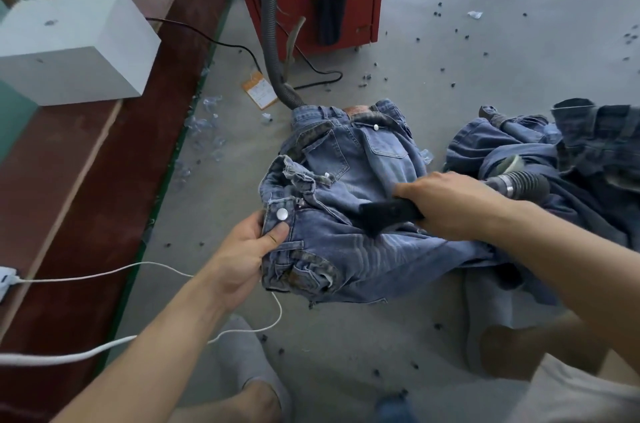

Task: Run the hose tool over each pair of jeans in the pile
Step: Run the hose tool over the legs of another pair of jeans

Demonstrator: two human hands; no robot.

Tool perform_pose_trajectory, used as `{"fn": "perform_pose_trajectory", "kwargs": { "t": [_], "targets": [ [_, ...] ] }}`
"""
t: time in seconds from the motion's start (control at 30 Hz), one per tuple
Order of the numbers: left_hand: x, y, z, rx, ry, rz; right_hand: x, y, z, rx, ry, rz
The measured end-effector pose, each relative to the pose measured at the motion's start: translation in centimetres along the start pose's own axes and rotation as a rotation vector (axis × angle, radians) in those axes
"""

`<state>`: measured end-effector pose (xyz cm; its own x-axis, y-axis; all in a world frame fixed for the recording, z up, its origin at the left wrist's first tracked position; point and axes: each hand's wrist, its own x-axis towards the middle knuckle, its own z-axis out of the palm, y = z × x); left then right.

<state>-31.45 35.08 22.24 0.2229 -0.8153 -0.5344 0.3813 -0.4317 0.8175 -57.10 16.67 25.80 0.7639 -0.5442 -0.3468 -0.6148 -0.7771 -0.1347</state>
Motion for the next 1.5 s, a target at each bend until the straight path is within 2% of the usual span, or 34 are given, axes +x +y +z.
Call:
{"fn": "perform_pose_trajectory", "kwargs": {
  "t": [0.1, 0.27, 0.33, 0.5, 0.6, 0.67, 0.8, 0.87, 1.0, 1.07, 1.17, 1.27, 1.4, 1.5],
  "targets": [
    [-0.1, 0.2, 0.2, 0.019, -0.040, 0.000, -0.1, -1.2, 0.7, 0.012, 0.001, -0.054],
    [-0.5, 0.8, 0.4, 0.106, -0.055, -0.011, -0.2, -2.8, -2.4, 0.299, 0.149, -0.110],
    [-0.5, 0.9, 0.7, 0.132, -0.061, -0.014, -0.4, -2.1, -3.4, 0.271, 0.181, -0.082],
    [-0.4, 0.9, 1.1, 0.209, -0.113, 0.007, -0.9, -3.1, -2.9, 0.187, 0.068, -0.105],
    [-0.4, 0.3, 1.8, 0.329, -0.122, 0.056, -0.5, -4.7, -2.6, 0.275, 0.191, -0.191],
    [-0.3, 0.0, 2.2, 0.347, -0.129, 0.069, -0.2, -4.3, -3.3, 0.293, 0.278, -0.178],
    [0.2, 0.1, 2.3, 0.360, -0.104, 0.111, -0.6, -2.3, -4.4, 0.239, 0.180, -0.081],
    [0.2, 0.0, 2.6, 0.391, -0.108, 0.130, -0.7, -3.0, -4.0, 0.235, 0.124, -0.095],
    [0.3, -0.9, 3.1, 0.493, -0.111, 0.114, -0.1, -4.9, -3.7, 0.330, 0.254, -0.195],
    [0.3, -0.7, 3.0, 0.452, -0.118, 0.095, 0.1, -3.7, -4.6, 0.343, 0.281, -0.149],
    [0.4, -0.2, 2.7, 0.341, -0.114, 0.104, -0.3, -1.3, -5.3, 0.251, 0.177, -0.048],
    [0.5, -0.5, 2.9, 0.358, -0.104, 0.109, -0.6, -2.5, -4.1, 0.239, 0.120, -0.084],
    [0.4, -1.2, 3.6, 0.468, -0.120, 0.086, -0.1, -5.2, -3.0, 0.342, 0.293, -0.229],
    [0.3, -0.7, 3.3, 0.334, -0.125, 0.068, 0.2, -2.6, -3.9, 0.312, 0.364, -0.082]
  ]
}}
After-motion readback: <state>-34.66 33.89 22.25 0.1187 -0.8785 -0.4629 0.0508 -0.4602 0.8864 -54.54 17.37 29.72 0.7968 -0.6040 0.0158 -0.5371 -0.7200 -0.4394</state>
